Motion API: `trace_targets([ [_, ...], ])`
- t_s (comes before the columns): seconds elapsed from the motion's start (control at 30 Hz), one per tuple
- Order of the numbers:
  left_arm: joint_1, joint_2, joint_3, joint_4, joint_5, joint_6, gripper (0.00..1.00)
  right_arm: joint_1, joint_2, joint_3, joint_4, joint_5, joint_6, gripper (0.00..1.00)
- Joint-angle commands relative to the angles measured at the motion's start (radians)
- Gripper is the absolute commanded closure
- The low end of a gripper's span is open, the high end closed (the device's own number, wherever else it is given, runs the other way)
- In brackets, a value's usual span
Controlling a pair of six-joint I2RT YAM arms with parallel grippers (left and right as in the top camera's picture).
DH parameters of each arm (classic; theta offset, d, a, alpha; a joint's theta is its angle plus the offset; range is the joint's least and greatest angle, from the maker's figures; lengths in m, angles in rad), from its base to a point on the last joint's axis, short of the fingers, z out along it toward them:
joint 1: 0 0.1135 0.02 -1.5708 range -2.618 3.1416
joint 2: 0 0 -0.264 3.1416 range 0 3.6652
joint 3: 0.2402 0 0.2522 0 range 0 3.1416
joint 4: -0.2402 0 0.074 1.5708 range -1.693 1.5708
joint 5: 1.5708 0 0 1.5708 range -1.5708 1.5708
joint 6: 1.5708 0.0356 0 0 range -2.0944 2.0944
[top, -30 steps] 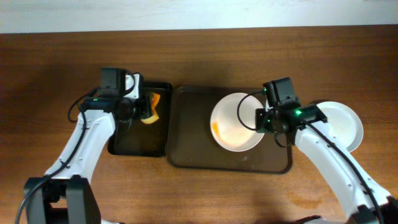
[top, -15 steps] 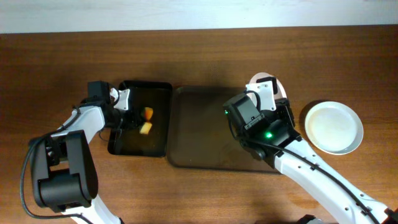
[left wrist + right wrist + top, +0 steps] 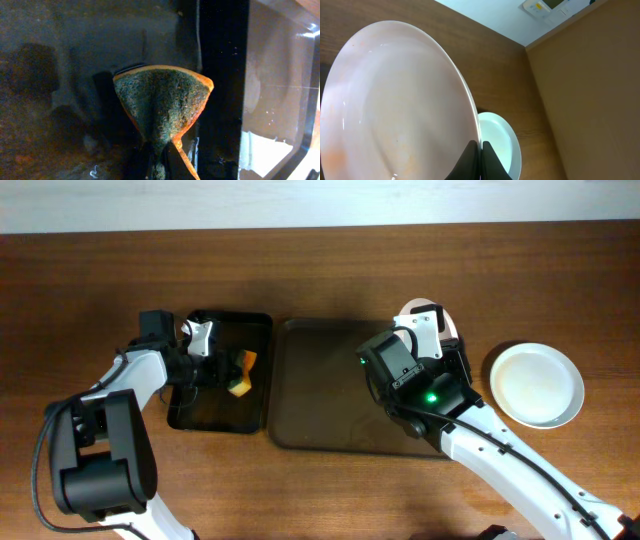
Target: Clean dirty plates on tray and stack at the side
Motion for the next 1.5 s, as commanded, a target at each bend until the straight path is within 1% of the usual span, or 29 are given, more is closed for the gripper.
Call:
trace_targets([
  [0.0,-0.005,-0.005,-0.01,-0.04,-0.399,-0.31,1.0,0.009,-0.018,0.026,0.006,0.003,0.027,0.96],
  [0.03,-0.008,-0.005,-0.01,-0.048,-0.373,-0.322,1.0,0.009,-0.018,0.026,0.006,0.001,0.031,0.96],
  [0.07,-0.014,-0.005,-0.01,-0.045,-0.299,-0.293,1.0,0.009,-0.018,0.026,0.006,-0.003,0.031,0.96],
  [0.1,-0.021,-0.005,-0.01,-0.038,-0.193,-0.227,1.0,0.009,-0.018,0.026,0.006,-0.003,0.031,0.96],
  [0.13,-0.023,-0.005,-0.01,-0.02,-0.05,-0.134,1.0,0.009,-0.018,0.026,0.006,-0.003,0.031,0.96],
  [0.17,-0.023,-0.005,-0.01,-0.006,-0.007,-0.107,1.0,0.009,-0.018,0.026,0.006,-0.003,0.03,0.96],
  [0.23,-0.023,-0.005,-0.01,0.018,-0.042,-0.115,1.0,0.009,-0.018,0.026,0.006,-0.003,0.031,0.96],
  [0.27,-0.025,-0.005,-0.01,0.017,-0.126,-0.176,1.0,0.009,-0.018,0.026,0.006,-0.003,0.03,0.96],
  [0.33,-0.036,-0.006,-0.01,0.009,-0.253,-0.266,0.95,0.007,-0.018,0.026,0.006,-0.003,0.031,0.96],
  [0.37,-0.041,-0.006,-0.01,0.004,-0.264,-0.265,1.0,0.007,-0.018,0.026,0.006,-0.007,0.031,0.96],
  [0.4,-0.043,-0.006,-0.01,-0.003,-0.245,-0.231,1.0,0.007,-0.018,0.026,0.006,-0.016,0.031,0.96],
  [0.43,-0.044,-0.006,-0.01,-0.015,-0.285,-0.215,1.0,0.007,-0.018,0.026,0.006,-0.023,0.035,0.96],
  [0.47,-0.045,-0.005,-0.01,-0.06,-0.466,-0.335,1.0,0.007,-0.018,0.026,0.006,-0.026,0.049,0.96],
  [0.5,-0.047,-0.006,-0.01,-0.061,-0.476,-0.347,1.0,0.007,-0.018,0.026,0.006,-0.032,0.053,0.96],
  [0.53,-0.047,-0.007,-0.008,-0.05,-0.411,-0.292,1.0,0.007,-0.018,0.026,0.006,-0.038,0.073,0.96],
  [0.57,-0.047,-0.013,0.002,-0.047,-0.303,-0.204,1.0,0.004,-0.018,0.026,0.005,-0.05,0.099,0.96],
  [0.6,-0.047,-0.029,0.014,-0.054,-0.255,-0.174,1.0,-0.006,-0.018,0.026,0.002,-0.068,0.132,0.96],
  [0.63,-0.047,-0.049,0.021,-0.059,-0.259,-0.174,1.0,-0.028,-0.018,0.026,-0.002,-0.112,0.166,0.96],
  [0.73,-0.058,-0.148,0.022,-0.066,-0.352,-0.175,1.0,-0.151,-0.018,0.026,-0.053,-0.286,0.288,0.96],
  [0.83,-0.126,-0.2,0.022,-0.101,-0.534,-0.175,1.0,-0.322,-0.018,0.026,-0.067,-0.543,0.296,0.96],
  [0.87,-0.151,-0.2,0.022,-0.107,-0.568,-0.175,1.0,-0.369,-0.019,0.026,-0.073,-0.611,0.297,0.96],
  [0.93,-0.206,-0.195,0.022,-0.118,-0.628,-0.175,1.0,-0.481,-0.02,0.026,-0.084,-0.756,0.296,0.96],
  [1.07,-0.28,-0.188,0.015,-0.124,-0.687,-0.175,1.0,-0.732,-0.021,0.026,-0.092,-0.962,0.272,0.96],
  [1.13,-0.28,-0.186,-0.001,-0.127,-0.689,-0.175,1.0,-0.864,-0.021,0.026,-0.102,-1.032,0.254,0.96],
  [1.27,-0.28,-0.155,-0.023,-0.121,-0.689,-0.175,1.0,-1.052,-0.021,0.026,-0.11,-1.095,0.246,0.96],
  [1.37,-0.281,-0.114,-0.026,-0.116,-0.682,-0.175,1.0,-1.16,-0.021,0.026,-0.122,-1.106,0.246,0.96],
  [1.47,-0.281,-0.089,-0.026,-0.091,-0.63,-0.175,1.0,-1.205,-0.019,0.026,-0.156,-1.086,0.246,0.96],
])
